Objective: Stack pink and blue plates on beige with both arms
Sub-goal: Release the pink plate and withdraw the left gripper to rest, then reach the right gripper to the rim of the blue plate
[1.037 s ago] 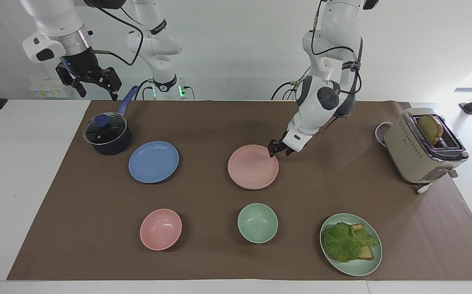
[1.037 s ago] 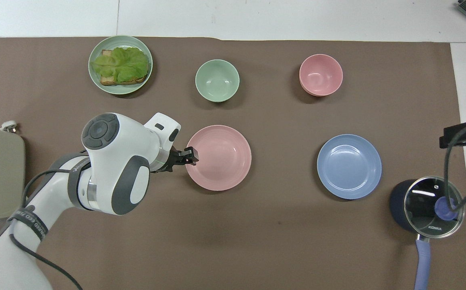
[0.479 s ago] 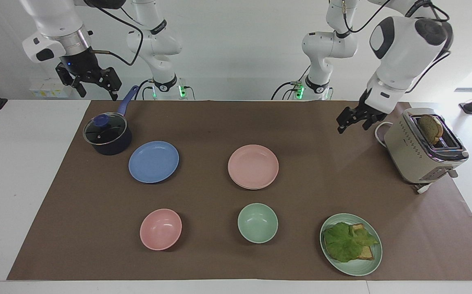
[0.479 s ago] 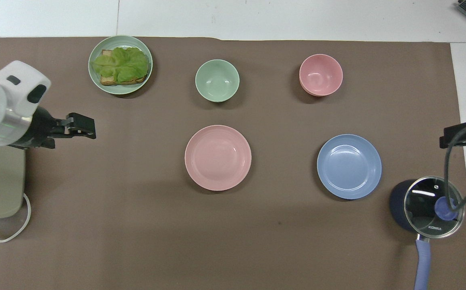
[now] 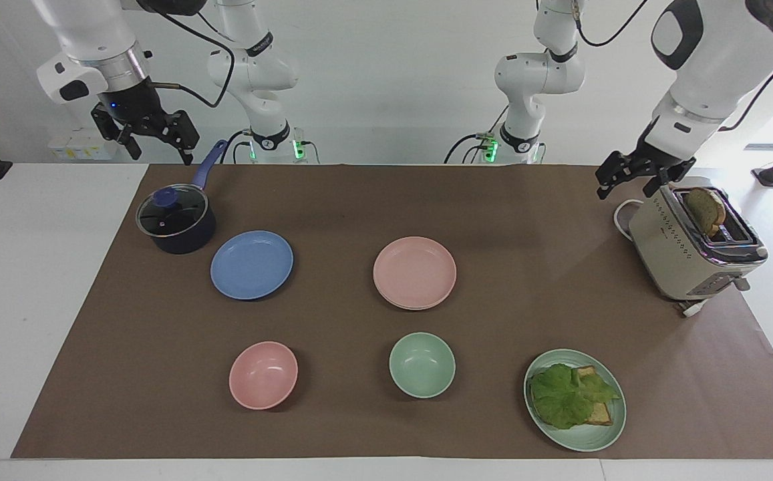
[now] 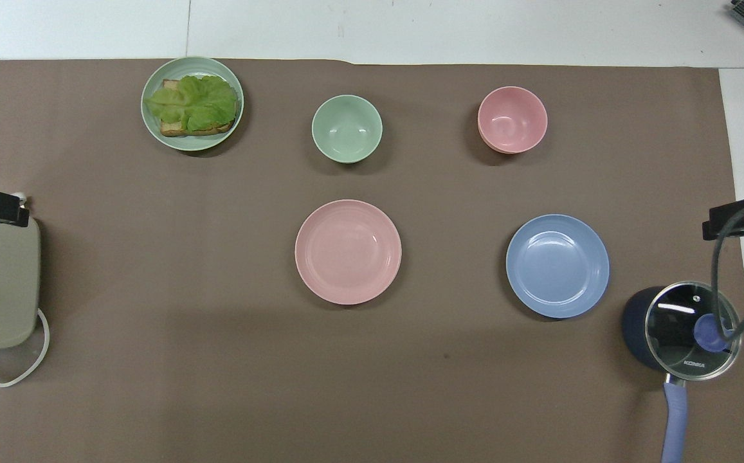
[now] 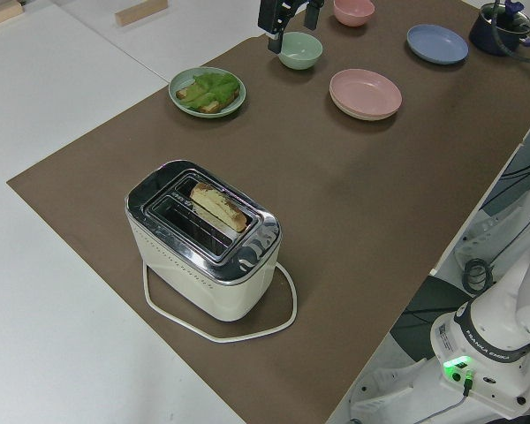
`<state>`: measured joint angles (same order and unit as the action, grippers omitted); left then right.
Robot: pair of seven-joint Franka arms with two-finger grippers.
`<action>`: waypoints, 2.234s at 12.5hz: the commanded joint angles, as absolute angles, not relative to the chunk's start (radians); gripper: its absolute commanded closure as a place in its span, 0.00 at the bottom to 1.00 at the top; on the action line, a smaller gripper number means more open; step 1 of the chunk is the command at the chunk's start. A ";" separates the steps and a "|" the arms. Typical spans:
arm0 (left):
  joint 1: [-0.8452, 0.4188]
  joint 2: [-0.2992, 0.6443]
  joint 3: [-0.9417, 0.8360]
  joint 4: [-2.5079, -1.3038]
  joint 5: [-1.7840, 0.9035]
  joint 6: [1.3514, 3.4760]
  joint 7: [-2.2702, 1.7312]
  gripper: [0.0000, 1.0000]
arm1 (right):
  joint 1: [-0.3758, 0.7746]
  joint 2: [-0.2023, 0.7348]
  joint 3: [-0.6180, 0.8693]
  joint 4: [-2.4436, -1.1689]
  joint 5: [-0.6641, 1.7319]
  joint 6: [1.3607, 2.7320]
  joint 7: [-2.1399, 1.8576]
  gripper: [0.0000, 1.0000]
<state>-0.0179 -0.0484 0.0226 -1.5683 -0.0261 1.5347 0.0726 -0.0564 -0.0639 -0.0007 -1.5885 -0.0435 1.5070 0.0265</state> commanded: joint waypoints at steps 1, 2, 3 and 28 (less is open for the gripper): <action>-0.012 -0.080 0.003 -1.569 -0.009 1.508 0.084 0.00 | -0.089 -0.150 0.000 -1.771 -0.041 1.647 -0.058 0.00; -0.012 -0.080 0.005 -1.569 -0.009 1.509 0.080 0.00 | -0.089 -0.153 0.000 -1.813 -0.041 1.685 -0.064 0.00; -0.012 -0.080 0.009 -1.568 -0.011 1.512 0.078 0.00 | -0.089 -0.153 0.000 -1.851 -0.041 1.724 -0.064 0.00; -0.012 -0.080 0.009 -1.568 -0.011 1.511 0.078 0.00 | -0.166 0.087 -0.002 -2.335 0.328 2.415 -0.362 1.00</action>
